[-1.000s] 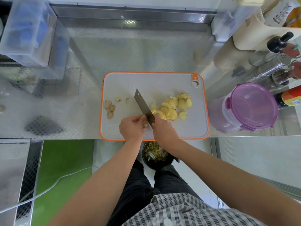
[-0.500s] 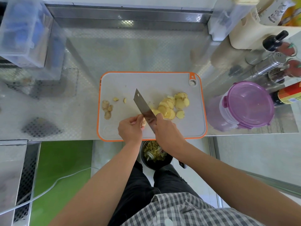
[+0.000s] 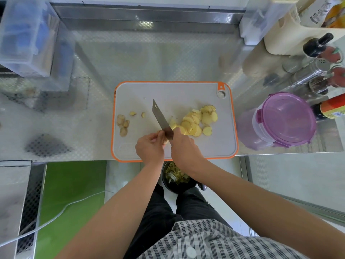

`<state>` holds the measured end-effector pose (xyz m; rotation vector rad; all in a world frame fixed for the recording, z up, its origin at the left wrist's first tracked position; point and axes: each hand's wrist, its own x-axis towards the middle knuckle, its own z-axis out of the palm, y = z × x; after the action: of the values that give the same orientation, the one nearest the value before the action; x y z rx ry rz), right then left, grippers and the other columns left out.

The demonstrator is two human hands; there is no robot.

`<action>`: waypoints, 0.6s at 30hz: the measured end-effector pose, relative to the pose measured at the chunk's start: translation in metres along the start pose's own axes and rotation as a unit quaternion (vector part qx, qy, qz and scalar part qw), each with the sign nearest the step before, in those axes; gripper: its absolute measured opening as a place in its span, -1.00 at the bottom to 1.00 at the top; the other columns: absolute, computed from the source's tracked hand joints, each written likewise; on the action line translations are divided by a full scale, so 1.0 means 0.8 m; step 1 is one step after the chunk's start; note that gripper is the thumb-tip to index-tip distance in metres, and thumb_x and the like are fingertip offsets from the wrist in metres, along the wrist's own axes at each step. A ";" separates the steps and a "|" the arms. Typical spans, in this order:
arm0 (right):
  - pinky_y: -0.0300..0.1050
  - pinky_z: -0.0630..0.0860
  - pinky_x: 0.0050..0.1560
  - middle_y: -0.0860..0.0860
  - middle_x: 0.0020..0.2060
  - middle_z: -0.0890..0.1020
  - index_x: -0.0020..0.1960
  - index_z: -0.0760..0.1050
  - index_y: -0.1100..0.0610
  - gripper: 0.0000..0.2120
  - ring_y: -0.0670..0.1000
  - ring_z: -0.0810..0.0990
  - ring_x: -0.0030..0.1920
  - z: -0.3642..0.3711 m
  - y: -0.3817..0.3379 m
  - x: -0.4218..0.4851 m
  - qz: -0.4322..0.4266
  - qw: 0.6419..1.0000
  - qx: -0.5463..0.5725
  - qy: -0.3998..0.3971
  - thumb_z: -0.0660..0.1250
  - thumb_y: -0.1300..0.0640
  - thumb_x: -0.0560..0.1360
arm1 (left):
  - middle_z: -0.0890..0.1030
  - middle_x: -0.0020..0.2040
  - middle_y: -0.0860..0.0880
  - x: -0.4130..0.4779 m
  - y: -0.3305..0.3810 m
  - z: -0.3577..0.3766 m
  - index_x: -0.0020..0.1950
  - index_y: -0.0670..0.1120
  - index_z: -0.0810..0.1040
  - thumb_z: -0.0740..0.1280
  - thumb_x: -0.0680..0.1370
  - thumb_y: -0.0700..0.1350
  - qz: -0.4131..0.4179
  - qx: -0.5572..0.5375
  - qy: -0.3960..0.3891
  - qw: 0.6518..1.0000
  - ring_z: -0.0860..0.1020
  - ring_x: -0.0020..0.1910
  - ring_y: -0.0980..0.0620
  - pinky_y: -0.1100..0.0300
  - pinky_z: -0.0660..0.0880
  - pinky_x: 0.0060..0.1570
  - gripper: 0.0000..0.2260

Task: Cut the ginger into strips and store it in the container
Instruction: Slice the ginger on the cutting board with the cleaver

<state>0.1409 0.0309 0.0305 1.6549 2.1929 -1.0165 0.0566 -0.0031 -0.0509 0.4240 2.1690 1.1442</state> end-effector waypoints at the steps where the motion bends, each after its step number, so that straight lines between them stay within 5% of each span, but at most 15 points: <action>1: -0.08 0.28 -0.29 -0.01 -0.35 0.33 -0.02 0.16 0.13 -0.81 0.09 0.40 -0.23 0.001 0.001 -0.001 0.002 1.000 0.000 0.003 0.09 0.38 0.54 | 0.70 -0.27 -0.01 0.000 -0.001 0.000 -0.10 -0.06 0.73 0.43 0.48 0.01 0.000 -0.003 0.000 1.000 0.66 -0.26 0.02 0.01 0.59 -0.11 -0.84; 13: -0.16 0.18 -0.43 -0.02 -0.37 0.30 0.11 0.23 0.17 -0.81 0.03 0.34 -0.34 0.012 0.019 -0.023 -0.022 0.998 -0.051 0.002 0.09 0.37 0.54 | 0.70 -0.27 -0.05 -0.002 0.000 -0.001 -0.08 -0.10 0.72 0.42 0.50 -0.02 0.011 -0.002 0.010 1.000 0.65 -0.25 0.00 0.10 0.56 -0.12 -0.83; 18: -0.05 0.32 -0.27 -0.02 -0.36 0.33 -0.01 0.15 0.11 -0.79 0.09 0.40 -0.26 0.024 0.011 0.002 -0.003 1.000 -0.010 -0.006 0.13 0.37 0.55 | 0.69 -0.28 -0.05 -0.002 0.006 -0.002 -0.11 -0.10 0.73 0.43 0.50 -0.06 0.029 0.028 0.014 0.999 0.61 -0.29 0.03 0.22 0.43 -0.24 -0.86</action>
<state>0.1442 0.0211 0.0117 1.6307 2.1945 -1.0010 0.0568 -0.0018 -0.0457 0.5009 2.2305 1.1285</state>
